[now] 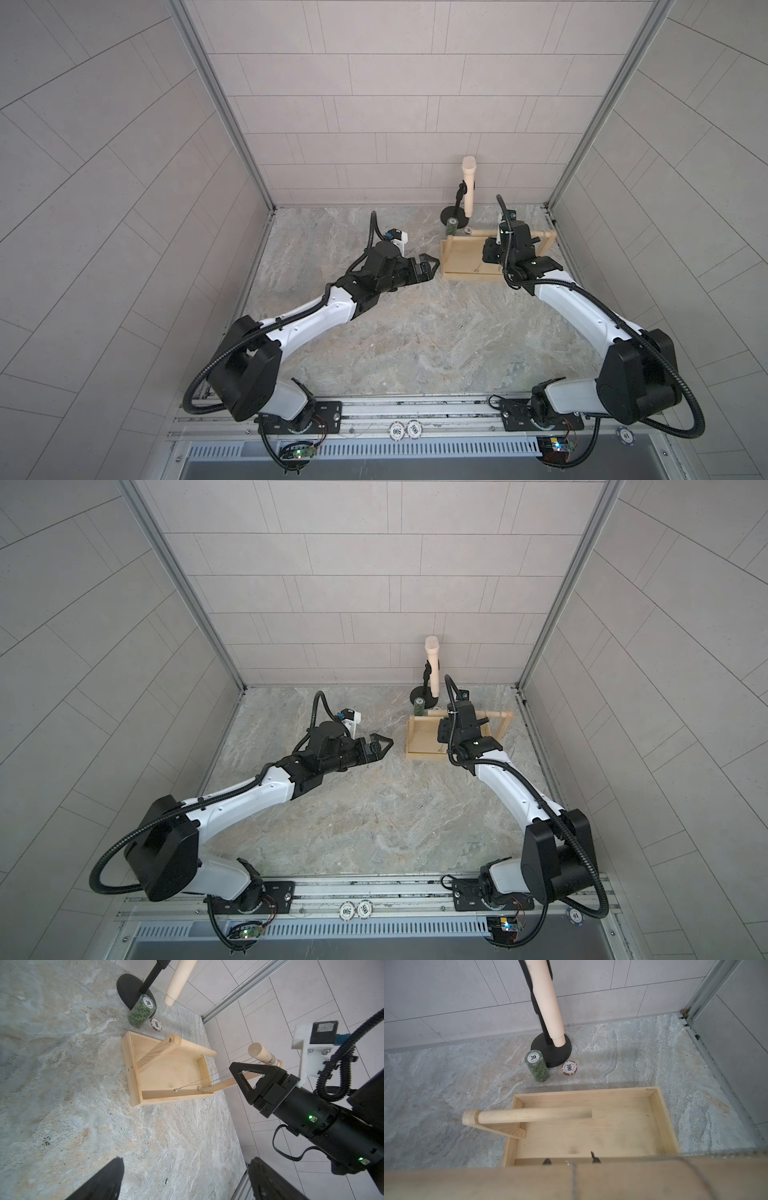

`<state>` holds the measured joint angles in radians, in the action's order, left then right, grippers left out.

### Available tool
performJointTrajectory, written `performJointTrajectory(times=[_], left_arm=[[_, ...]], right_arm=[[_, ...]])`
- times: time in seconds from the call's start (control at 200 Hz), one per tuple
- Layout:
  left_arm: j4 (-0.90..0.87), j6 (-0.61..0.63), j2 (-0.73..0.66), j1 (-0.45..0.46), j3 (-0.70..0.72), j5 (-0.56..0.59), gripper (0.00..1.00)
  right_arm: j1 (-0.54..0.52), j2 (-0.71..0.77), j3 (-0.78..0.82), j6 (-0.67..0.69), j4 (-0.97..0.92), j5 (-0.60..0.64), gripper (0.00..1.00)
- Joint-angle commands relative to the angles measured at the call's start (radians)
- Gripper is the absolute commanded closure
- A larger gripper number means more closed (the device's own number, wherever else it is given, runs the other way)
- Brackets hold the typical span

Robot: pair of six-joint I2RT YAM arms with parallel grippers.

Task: Take the necklace off the jewelry display stand
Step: Take off the necklace from the stand.

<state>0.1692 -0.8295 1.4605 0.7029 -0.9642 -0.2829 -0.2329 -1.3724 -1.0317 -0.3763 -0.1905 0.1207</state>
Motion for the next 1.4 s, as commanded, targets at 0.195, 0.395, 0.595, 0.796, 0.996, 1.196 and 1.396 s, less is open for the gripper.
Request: performJointTrajectory(times=[0.195,0.395,0.595,0.796,0.996,1.196,1.396], left_arm=[[0.024,0.013,0.015,0.002,-0.028,0.016,0.00],[0.023,0.013,0.011,0.001,-0.022,0.015,0.00],[0.014,0.016,0.003,0.002,-0.016,0.017,0.00],[0.011,0.017,-0.007,0.002,-0.013,0.025,0.00],[-0.008,0.022,-0.017,0.001,-0.015,0.027,0.00],[-0.059,0.048,-0.038,0.002,-0.024,0.044,0.00],[-0.104,0.050,-0.066,-0.001,-0.013,0.100,0.00]], right_arm=[[0.003,-0.004,-0.024,-0.028,0.007,0.049,0.84],[0.003,0.018,-0.026,-0.008,-0.016,0.078,0.96],[0.001,0.056,-0.046,0.013,-0.065,0.068,0.99],[0.001,0.094,-0.062,0.023,-0.097,0.043,1.00],[-0.002,0.120,-0.101,0.049,-0.134,-0.001,1.00],[-0.008,0.128,-0.144,0.065,-0.159,-0.071,1.00],[-0.031,0.116,-0.177,0.071,-0.173,-0.090,1.00]])
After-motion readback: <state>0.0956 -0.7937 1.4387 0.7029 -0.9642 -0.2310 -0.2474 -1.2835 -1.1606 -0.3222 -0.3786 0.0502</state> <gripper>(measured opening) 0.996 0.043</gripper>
